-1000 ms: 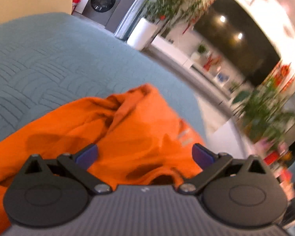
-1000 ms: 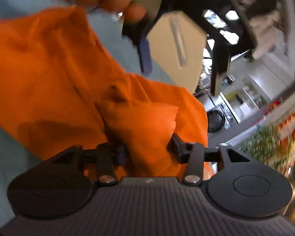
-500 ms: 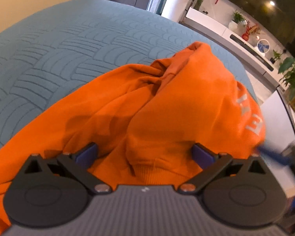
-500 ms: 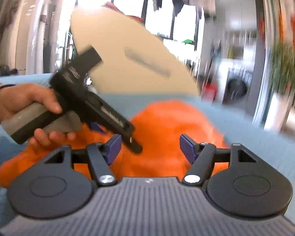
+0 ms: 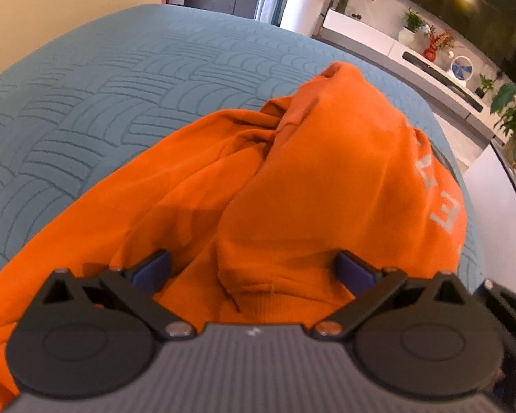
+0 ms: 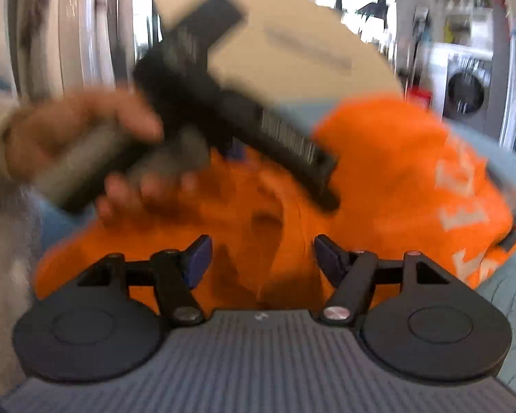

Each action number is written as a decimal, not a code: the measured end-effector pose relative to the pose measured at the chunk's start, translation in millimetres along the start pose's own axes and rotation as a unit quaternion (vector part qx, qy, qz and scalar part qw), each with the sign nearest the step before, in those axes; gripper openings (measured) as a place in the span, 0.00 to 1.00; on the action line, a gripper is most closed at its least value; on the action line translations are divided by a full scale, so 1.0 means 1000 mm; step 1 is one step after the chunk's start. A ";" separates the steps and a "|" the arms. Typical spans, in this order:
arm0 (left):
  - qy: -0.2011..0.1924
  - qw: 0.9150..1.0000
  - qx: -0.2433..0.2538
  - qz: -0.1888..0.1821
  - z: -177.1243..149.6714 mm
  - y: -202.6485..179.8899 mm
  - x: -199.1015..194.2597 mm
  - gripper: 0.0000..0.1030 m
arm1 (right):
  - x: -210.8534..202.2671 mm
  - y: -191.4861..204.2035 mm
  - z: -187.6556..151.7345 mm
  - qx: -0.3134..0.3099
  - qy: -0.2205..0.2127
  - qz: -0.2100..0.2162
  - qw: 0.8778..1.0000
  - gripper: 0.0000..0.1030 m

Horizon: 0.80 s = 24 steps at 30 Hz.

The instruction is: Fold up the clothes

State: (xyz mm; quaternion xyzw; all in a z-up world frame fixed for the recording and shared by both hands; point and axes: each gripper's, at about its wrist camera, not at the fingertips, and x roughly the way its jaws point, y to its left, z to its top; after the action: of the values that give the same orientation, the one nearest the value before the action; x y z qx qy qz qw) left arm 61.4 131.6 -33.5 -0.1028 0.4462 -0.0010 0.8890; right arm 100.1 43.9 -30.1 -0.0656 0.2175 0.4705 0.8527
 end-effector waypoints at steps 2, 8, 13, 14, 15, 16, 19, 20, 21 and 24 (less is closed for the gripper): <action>0.001 1.000 0.001 0.000 0.000 0.001 0.001 1.00 | 0.014 -0.004 -0.002 -0.003 0.063 -0.014 0.998 0.67; -0.004 1.000 -0.001 0.001 -0.001 0.003 0.000 1.00 | -0.015 -0.029 0.011 0.011 0.027 0.028 0.999 0.67; -0.007 1.000 0.002 0.007 -0.001 0.003 0.002 1.00 | -0.062 -0.070 0.005 0.080 -0.054 -0.099 0.990 0.77; -0.008 1.000 0.003 0.008 -0.001 0.003 0.002 1.00 | -0.062 -0.081 0.002 0.095 -0.065 -0.122 0.986 0.80; -0.009 1.000 0.003 0.008 -0.001 0.003 0.002 1.00 | -0.062 -0.092 -0.002 0.110 -0.076 -0.145 0.980 0.81; -0.010 1.000 0.003 0.008 -0.001 0.003 0.002 1.00 | -0.060 -0.100 -0.003 0.123 -0.081 -0.149 0.978 0.81; -0.014 1.000 0.004 0.009 -0.002 0.004 0.003 1.00 | -0.040 -0.150 -0.023 0.222 -0.087 -0.114 0.965 0.81; -0.017 1.000 0.007 0.011 -0.003 0.003 0.004 1.00 | -0.026 -0.168 -0.031 0.270 -0.075 -0.078 0.957 0.83; -0.019 1.000 0.009 0.012 -0.003 0.003 0.004 1.00 | -0.012 -0.186 -0.040 0.318 -0.061 -0.039 0.945 0.83; -0.023 0.999 0.017 0.020 -0.003 0.000 0.007 1.00 | 0.016 -0.190 -0.051 0.338 -0.037 0.047 0.939 0.82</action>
State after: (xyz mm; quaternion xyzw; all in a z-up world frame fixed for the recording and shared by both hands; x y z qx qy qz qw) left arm 62.8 130.9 -40.6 -0.0784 0.4275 0.0110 0.9005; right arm 250.1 -64.1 -100.4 0.2545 0.3348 0.4107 0.8090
